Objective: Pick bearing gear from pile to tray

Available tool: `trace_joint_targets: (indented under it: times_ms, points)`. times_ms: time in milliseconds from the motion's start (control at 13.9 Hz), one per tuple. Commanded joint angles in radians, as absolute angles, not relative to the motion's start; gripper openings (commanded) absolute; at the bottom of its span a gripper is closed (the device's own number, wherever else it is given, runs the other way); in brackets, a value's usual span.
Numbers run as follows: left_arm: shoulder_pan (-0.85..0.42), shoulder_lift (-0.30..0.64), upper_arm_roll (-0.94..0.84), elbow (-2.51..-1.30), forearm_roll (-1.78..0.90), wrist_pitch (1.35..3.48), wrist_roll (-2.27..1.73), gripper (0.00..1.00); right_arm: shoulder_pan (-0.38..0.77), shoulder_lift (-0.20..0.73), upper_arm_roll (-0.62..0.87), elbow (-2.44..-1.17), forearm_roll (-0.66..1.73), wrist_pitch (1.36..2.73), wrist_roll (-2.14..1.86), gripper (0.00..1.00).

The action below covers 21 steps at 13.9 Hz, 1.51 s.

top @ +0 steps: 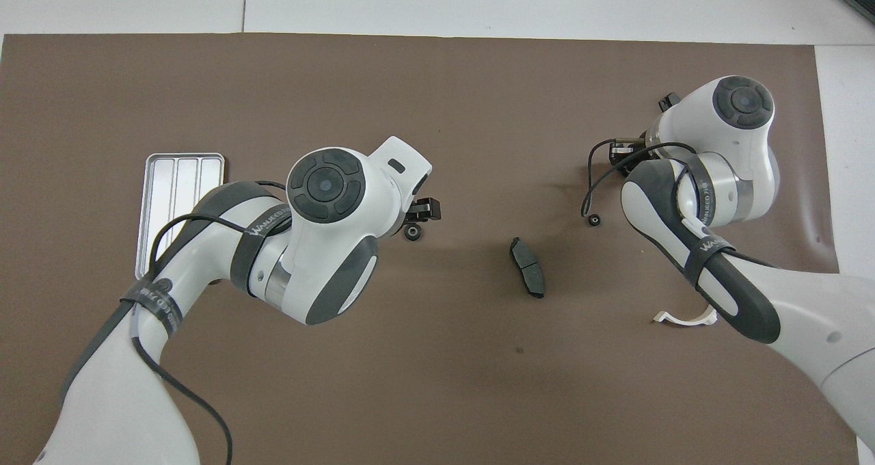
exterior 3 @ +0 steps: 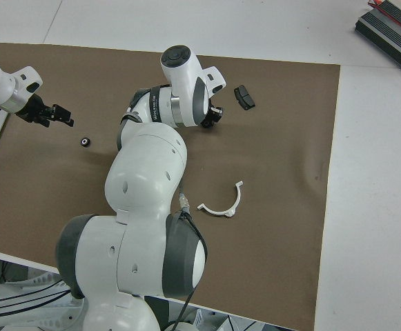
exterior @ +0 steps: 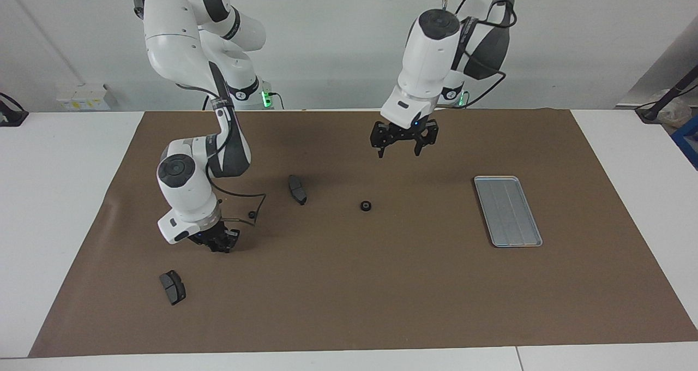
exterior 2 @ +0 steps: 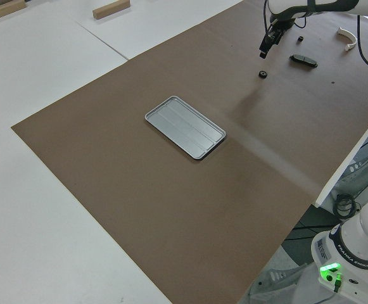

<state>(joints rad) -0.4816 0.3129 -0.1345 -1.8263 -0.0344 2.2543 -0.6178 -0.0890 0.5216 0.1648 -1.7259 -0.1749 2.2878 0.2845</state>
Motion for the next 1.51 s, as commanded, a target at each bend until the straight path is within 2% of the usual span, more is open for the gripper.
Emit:
trace_joint_targets:
  times_ms: [0, 360, 648, 792, 1079, 1439]
  points:
    - [-0.503, 0.342, -0.114, -1.816, -0.022, 2.273, -0.635, 1.0, -0.103, 0.522, 0.17, -1.735, -0.164, 2.313, 0.255, 0.02]
    - [-0.509, 0.377, -0.114, -1.763, 0.003, 2.244, -0.632, 1.0, -0.094, 0.522, 0.17, -1.73, -0.163, 2.326, 0.264, 0.0]
    - [-0.509, 0.513, -0.115, -1.518, 0.035, 2.067, -0.626, 1.0, -0.089, 0.508, 0.182, -1.723, -0.153, 2.313, 0.267, 0.0]
    - [-0.523, 0.543, -0.115, -1.463, 0.043, 2.026, -0.626, 1.0, -0.089, 0.488, 0.198, -1.723, -0.14, 2.309, 0.276, 0.0]
    - [-0.558, 0.538, -0.115, -1.529, 0.038, 2.051, -0.646, 1.0, -0.087, 0.434, 0.213, -1.726, -0.14, 2.271, 0.288, 0.0]
    - [-0.555, 0.489, -0.117, -1.673, 0.037, 2.149, -0.65, 1.0, -0.089, 0.299, 0.239, -1.726, -0.098, 2.102, 0.287, 0.0]
